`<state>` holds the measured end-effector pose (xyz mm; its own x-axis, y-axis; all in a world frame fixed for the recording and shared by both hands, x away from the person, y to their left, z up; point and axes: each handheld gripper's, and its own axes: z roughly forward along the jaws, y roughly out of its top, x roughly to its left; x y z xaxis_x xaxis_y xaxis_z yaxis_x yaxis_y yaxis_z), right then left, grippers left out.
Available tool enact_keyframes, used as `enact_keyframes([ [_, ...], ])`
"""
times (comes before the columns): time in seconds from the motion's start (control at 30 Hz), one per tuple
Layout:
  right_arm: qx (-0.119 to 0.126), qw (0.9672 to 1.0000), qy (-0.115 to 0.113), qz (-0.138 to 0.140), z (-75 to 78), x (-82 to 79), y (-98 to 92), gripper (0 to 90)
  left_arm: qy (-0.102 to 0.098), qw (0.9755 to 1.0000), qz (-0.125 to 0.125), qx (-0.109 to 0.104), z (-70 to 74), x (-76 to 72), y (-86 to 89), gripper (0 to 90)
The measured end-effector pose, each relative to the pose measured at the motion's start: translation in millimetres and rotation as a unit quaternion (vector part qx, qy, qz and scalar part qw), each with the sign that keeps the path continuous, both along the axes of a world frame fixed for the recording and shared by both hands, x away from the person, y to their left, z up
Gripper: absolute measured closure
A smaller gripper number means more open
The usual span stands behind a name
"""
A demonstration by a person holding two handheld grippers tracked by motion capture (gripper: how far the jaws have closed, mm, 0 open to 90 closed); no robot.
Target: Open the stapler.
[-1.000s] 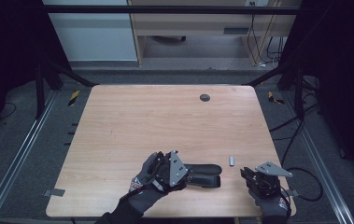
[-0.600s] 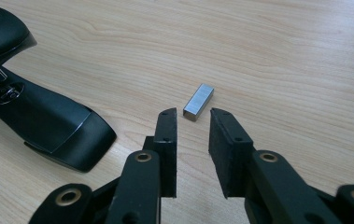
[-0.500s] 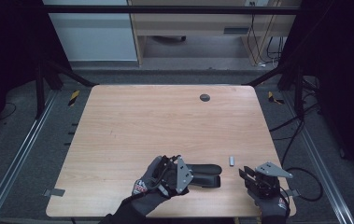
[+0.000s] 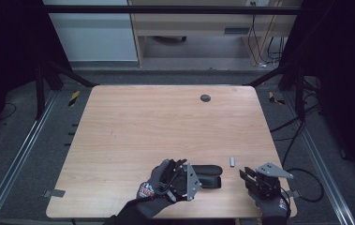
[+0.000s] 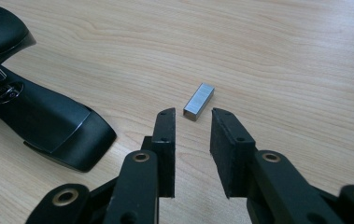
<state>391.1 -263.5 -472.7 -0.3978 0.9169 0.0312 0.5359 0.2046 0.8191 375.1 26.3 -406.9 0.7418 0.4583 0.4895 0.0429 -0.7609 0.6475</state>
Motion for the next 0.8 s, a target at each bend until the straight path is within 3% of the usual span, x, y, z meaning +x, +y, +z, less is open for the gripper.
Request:
enact_keyframes([
  [0.43,0.002,1.0000,0.001,-0.001,0.3,-0.7,-1.1,75.4,-0.013,0.9993,-0.013,0.031,-6.1,-4.5,-15.4,27.4],
  [0.8,-0.005,1.0000,-0.001,0.002,-0.1,-0.5,-1.1,83.2,-0.013,0.9990,-0.019,0.039,-8.2,-3.8,-23.6,27.7],
])
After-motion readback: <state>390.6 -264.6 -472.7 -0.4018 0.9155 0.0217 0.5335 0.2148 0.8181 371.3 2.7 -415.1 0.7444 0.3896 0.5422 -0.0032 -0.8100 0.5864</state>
